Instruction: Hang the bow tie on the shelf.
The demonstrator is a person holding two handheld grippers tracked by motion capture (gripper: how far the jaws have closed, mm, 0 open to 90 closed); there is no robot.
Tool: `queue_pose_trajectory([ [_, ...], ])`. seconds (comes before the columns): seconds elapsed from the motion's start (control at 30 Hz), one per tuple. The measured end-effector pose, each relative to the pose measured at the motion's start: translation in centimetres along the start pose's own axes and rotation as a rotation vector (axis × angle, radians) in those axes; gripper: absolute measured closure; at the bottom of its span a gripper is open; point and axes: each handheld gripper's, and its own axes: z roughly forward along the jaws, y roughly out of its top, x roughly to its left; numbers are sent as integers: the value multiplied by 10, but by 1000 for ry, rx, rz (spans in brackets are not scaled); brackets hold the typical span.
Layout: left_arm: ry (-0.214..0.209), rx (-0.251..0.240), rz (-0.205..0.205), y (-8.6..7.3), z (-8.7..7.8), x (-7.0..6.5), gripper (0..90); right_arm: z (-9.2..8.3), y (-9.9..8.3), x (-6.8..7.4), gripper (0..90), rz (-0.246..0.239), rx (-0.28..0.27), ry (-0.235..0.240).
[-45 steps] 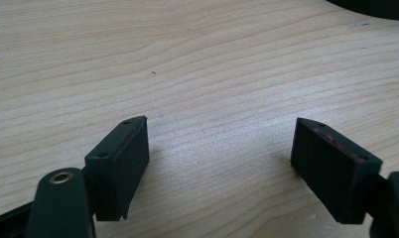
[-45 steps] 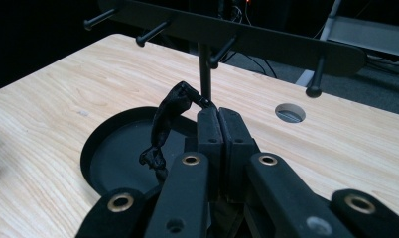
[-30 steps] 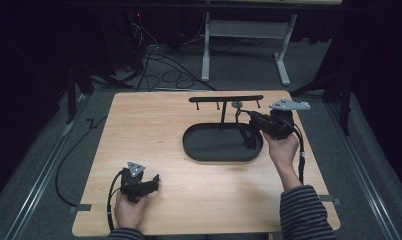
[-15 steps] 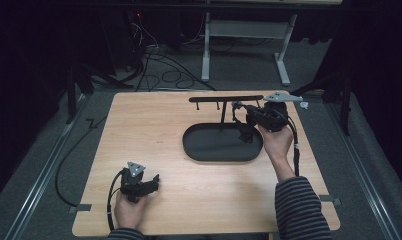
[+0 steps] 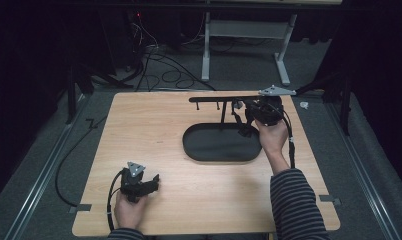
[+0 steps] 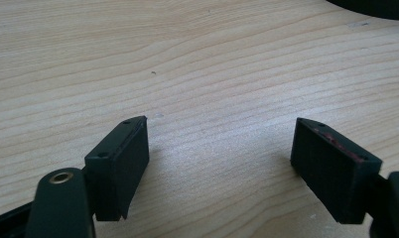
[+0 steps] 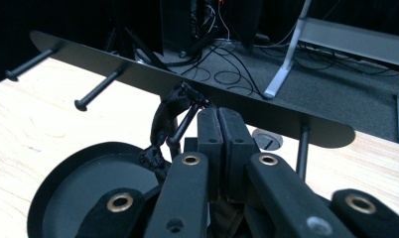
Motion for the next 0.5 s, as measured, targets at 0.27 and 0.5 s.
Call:
queue_pose_trajectory([
  [0.27, 0, -1, -1, 0, 0, 0, 235, 6, -7, -5, 900, 18, 22, -16],
  [0.5, -1, 0, -1, 0, 0, 0, 235, 7, -14, -7, 900, 24, 18, -16],
])
